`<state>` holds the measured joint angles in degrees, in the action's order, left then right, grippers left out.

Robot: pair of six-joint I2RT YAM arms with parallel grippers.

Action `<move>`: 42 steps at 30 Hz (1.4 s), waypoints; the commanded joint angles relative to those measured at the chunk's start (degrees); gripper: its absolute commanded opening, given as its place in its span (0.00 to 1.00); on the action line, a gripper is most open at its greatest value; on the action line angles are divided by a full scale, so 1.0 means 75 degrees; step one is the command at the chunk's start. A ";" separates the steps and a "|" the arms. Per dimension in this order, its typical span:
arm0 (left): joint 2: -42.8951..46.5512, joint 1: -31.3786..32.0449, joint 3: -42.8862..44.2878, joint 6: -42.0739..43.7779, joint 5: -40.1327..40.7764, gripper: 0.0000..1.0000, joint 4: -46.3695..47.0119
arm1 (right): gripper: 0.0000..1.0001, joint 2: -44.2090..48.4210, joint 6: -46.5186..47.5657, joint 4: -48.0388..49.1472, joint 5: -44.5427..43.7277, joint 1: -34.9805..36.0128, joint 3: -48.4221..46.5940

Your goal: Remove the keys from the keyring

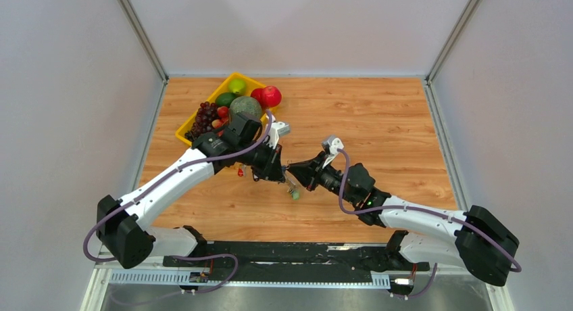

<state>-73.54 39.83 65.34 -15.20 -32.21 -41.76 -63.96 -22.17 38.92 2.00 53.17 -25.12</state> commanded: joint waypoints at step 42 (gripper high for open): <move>-0.0165 0.1031 0.0040 0.0284 0.1772 0.00 -0.0858 | 0.00 0.0362 0.0011 0.0381 -0.0556 -0.0651 -0.0475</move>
<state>-74.28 45.10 65.30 -13.39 -18.61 -41.30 -61.04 -20.60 33.95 3.07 50.68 -25.67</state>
